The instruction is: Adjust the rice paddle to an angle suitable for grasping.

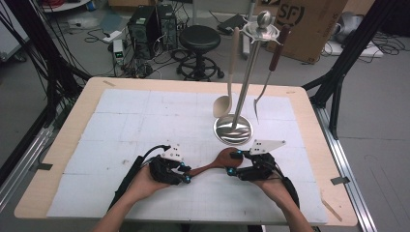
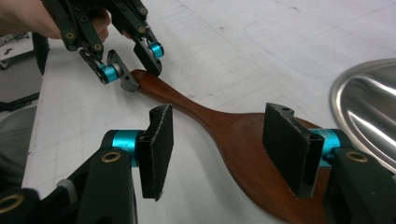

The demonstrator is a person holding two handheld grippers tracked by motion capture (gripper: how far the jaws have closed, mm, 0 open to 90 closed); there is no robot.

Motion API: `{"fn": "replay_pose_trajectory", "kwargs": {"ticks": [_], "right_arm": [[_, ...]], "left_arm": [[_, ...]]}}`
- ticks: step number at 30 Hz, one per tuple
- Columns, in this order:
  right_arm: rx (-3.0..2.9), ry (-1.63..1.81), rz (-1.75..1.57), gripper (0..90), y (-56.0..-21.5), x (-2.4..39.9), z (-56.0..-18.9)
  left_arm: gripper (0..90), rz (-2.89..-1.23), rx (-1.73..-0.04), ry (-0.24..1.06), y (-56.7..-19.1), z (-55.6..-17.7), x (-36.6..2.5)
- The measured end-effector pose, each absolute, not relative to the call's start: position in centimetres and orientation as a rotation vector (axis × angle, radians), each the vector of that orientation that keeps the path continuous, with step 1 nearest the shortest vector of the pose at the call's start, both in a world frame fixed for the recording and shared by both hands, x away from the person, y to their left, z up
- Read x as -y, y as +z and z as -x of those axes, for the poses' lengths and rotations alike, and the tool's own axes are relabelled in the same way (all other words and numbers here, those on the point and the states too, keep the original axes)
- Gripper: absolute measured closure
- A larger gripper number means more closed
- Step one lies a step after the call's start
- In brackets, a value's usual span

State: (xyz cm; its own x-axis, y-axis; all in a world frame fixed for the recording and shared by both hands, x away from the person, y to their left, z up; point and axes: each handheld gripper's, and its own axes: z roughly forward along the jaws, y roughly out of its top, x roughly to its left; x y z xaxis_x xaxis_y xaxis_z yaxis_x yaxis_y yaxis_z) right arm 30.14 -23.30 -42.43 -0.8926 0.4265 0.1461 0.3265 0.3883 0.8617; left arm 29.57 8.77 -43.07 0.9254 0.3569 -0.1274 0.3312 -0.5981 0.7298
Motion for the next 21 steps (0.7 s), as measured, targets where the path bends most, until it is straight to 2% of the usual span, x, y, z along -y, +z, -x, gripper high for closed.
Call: {"fn": "replay_pose_trajectory", "kwargs": {"ticks": [21], "right_arm": [[-2.687,1.476,-0.510,41.2,-43.4,19.3,-30.0]], "left_arm": [[66.4,-2.230,-0.423,-0.028,-42.3,-28.7,-8.4]]}}
